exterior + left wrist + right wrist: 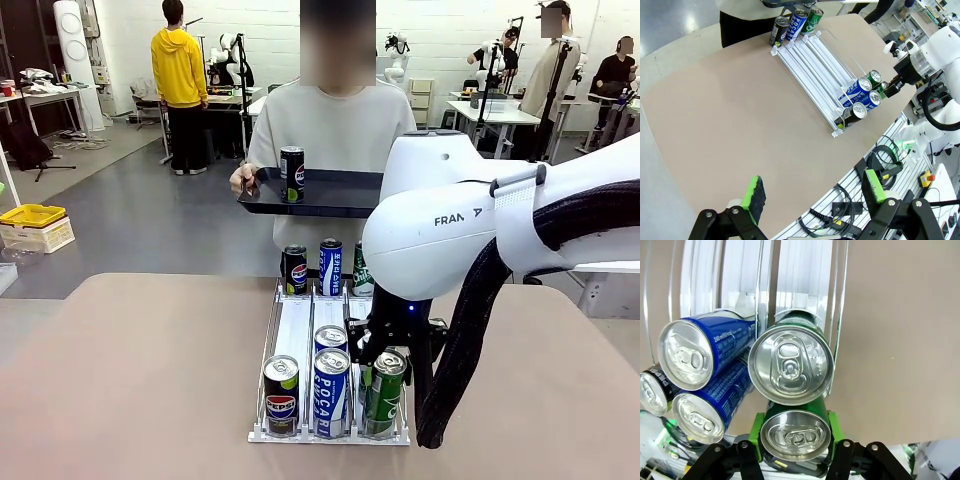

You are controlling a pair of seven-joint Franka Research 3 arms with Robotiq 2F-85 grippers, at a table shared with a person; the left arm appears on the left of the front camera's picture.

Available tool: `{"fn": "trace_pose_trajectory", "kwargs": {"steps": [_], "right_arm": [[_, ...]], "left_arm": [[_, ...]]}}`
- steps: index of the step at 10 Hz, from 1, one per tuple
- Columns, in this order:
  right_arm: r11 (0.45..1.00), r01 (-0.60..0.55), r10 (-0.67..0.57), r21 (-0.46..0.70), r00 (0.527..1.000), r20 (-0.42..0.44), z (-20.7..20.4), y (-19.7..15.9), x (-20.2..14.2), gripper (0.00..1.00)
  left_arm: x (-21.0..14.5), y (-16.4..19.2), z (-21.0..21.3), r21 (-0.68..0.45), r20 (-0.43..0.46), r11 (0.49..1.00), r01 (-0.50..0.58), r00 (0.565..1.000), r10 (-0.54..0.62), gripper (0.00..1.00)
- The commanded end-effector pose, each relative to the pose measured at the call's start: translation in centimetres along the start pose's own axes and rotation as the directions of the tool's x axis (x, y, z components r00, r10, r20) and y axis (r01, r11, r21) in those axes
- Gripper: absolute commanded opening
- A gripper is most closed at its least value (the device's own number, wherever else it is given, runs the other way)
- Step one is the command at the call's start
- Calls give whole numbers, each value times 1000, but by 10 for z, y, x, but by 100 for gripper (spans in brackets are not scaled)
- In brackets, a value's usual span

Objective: Retrieve and hand over the desired beverage to the person.
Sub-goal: Pick up another can of the same type that the person held from the Automatic Can Dispenser.

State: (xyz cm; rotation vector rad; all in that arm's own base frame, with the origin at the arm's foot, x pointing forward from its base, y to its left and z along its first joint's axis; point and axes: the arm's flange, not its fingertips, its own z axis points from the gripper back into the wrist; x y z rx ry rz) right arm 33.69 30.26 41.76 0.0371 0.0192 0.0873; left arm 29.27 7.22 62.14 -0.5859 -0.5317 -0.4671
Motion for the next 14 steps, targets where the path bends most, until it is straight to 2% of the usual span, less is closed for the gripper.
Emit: {"fn": "trace_pose_trajectory", "kwargs": {"steps": [1, 3, 5, 7, 9, 12, 13, 14], "right_arm": [[997, 71, -70, -21, 997, 31, 38, 11, -20, 0], [988, 149, -144, -29, 979, 142, 108, 19, -42, 0], [977, 213, -203, -26, 956, 214, 174, 28, -57, 0], [965, 260, -247, -15, 931, 268, 234, 41, -66, 0], [944, 330, -320, 17, 899, 298, 281, 48, -58, 0], [928, 368, -372, 67, 891, 262, 305, 42, -39, 0], [943, 326, -332, 67, 902, 278, 293, 34, -54, 0], [943, 326, -332, 67, 902, 278, 293, 34, -54, 0]], "left_arm": [[-2, 1, 1, 1, -5, 1000, 4, 1000, -4, 100], [-2, 1, 1, 1, -5, 1000, 4, 1000, -4, 100], [-2, 1, 1, 1, -5, 1000, 4, 1000, -4, 100], [-2, 1, 1, 1, -5, 1000, 4, 1000, -4, 100], [-2, 1, 1, 1, -5, 1000, 4, 1000, -4, 100], [-2, 1, 1, 1, -5, 1000, 4, 1000, -4, 100], [-2, 1, 1, 1, -5, 1000, 4, 1000, -4, 100], [-2, 1, 1, 1, -5, 1000, 4, 1000, -4, 100]]}}
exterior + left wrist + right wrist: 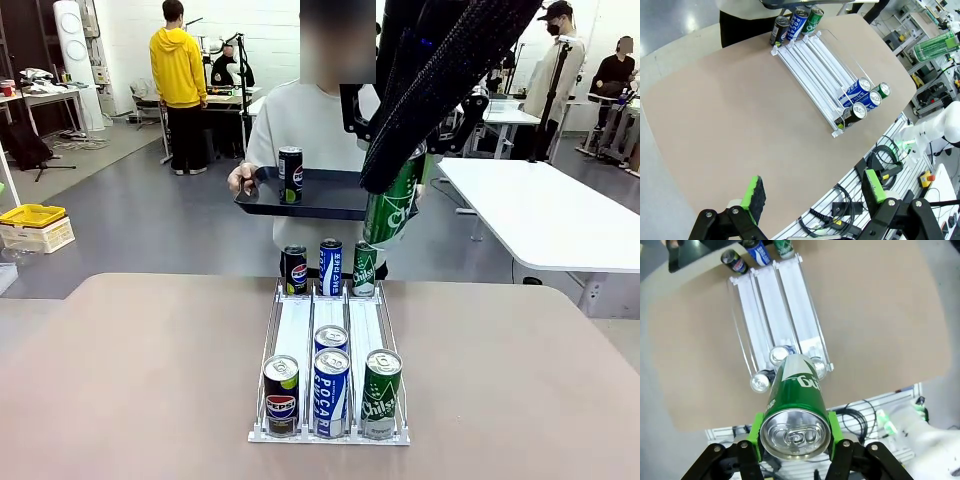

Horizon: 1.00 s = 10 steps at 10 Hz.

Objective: Retrieve and hand over the desired beverage to the person.
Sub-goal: Pick up another can of the same type that the person held from the Automatic Can Dispenser, then place the picked can on the Handle tray extended by the person.

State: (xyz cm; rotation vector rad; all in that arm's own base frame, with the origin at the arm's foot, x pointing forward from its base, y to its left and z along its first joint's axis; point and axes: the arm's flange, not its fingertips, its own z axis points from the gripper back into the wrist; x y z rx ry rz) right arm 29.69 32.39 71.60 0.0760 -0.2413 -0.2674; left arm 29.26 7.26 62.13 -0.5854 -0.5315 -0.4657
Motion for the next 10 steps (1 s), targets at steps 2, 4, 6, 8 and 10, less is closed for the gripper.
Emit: {"fn": "trace_pose_trajectory", "kwargs": {"steps": [2, 4, 6, 8, 10], "right_arm": [[1000, -10, 10, -7, 1000, 23, 0, -6, -10, 0], [1000, -10, 10, -7, 1000, 23, 0, -6, -10, 0], [1000, -10, 10, -7, 1000, 23, 0, -6, -10, 0], [1000, -10, 10, -7, 1000, 23, 0, -6, -10, 0], [1000, -10, 10, -7, 1000, 23, 0, -6, -10, 0]], "left_arm": [[-2, 1, 0, 0, -5, 1000, 5, 1000, -5, 100], [-2, 1, 0, 0, -5, 1000, 5, 1000, -5, 100], [-2, 1, 0, 0, -5, 1000, 5, 1000, -5, 100], [-2, 1, 0, 0, -5, 1000, 5, 1000, -5, 100], [-2, 1, 0, 0, -5, 1000, 5, 1000, -5, 100]]}}
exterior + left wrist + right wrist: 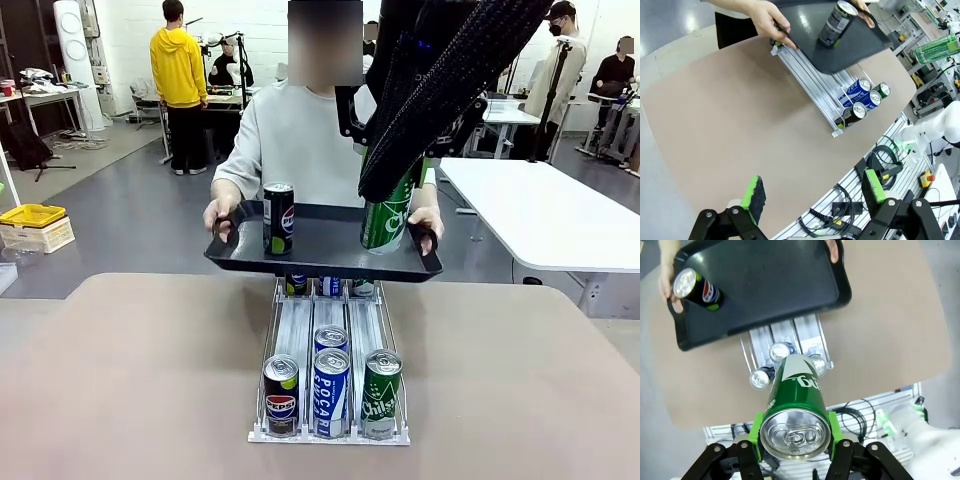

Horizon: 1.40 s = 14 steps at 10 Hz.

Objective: Retrieve and hand over the desired beverage to the person.
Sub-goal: Place the picked can on the Handle tray extended by the person.

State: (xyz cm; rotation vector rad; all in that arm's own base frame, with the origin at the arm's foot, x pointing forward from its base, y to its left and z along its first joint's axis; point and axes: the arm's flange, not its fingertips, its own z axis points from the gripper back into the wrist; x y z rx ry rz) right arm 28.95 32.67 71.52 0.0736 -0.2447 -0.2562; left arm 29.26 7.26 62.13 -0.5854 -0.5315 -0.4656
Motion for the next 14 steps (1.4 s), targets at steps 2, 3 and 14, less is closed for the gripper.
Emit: {"fn": "trace_pose_trajectory", "kwargs": {"steps": [2, 3, 14], "right_arm": [[1000, 1, -1, -6, 1000, 20, -1, -7, -2, 0], [1000, 1, -1, -6, 1000, 20, -1, -7, -2, 0], [1000, 2, -1, 10, 997, -74, 0, 15, 85, 58]], "left_arm": [[-2, 1, 0, 0, -5, 1000, 5, 1000, -5, 100], [-2, 1, 0, 0, -5, 1000, 5, 1000, -5, 100], [-2, 1, 0, 0, -5, 1000, 5, 1000, -5, 100]]}}
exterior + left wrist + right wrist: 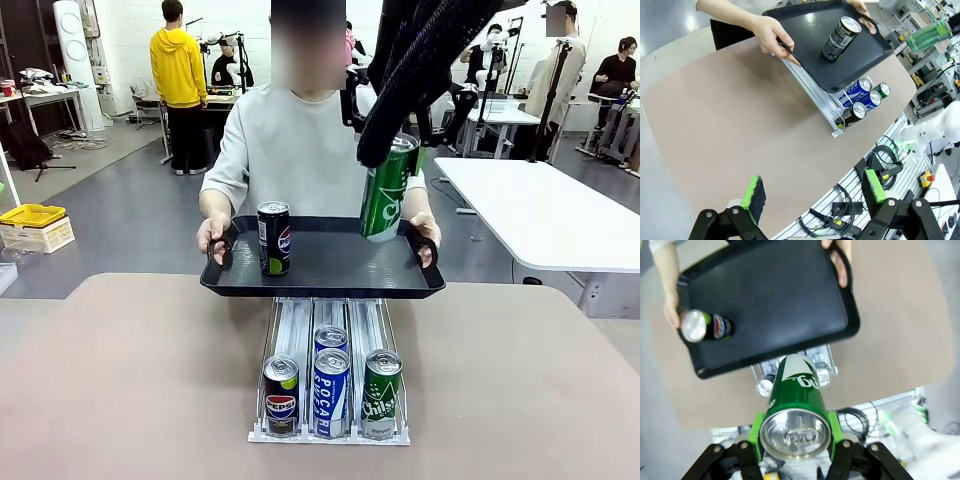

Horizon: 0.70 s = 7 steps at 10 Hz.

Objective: Retrieve and hand over the desired beverage to the person.
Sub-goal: Place the picked can on the Handle tray extended by the person.

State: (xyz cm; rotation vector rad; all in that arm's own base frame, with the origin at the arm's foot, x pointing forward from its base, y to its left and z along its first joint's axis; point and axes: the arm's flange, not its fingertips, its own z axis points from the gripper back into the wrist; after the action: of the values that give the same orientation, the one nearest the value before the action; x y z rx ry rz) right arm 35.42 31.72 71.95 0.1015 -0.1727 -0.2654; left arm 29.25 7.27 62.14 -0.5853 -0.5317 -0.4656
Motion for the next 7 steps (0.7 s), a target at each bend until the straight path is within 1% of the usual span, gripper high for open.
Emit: {"fn": "trace_pose_trajectory", "kwargs": {"steps": [1, 4, 6, 7], "right_arm": [[1000, -27, 27, 13, 1000, 7, 8, 6, 41, 58], [999, -29, 30, 30, 999, -36, -23, 6, 87, 58], [999, -35, 35, 6, 994, -99, -53, 14, 105, 58], [999, -32, 30, -18, 994, -104, -65, 21, 114, 58]], "left_arm": [[-2, 1, 0, 0, -5, 1000, 5, 1000, -5, 100], [-2, 1, 0, 0, -5, 1000, 5, 1000, -5, 100], [-2, 1, 0, 0, -5, 1000, 5, 1000, -5, 100], [-2, 1, 0, 0, -5, 1000, 5, 1000, -5, 100]]}}
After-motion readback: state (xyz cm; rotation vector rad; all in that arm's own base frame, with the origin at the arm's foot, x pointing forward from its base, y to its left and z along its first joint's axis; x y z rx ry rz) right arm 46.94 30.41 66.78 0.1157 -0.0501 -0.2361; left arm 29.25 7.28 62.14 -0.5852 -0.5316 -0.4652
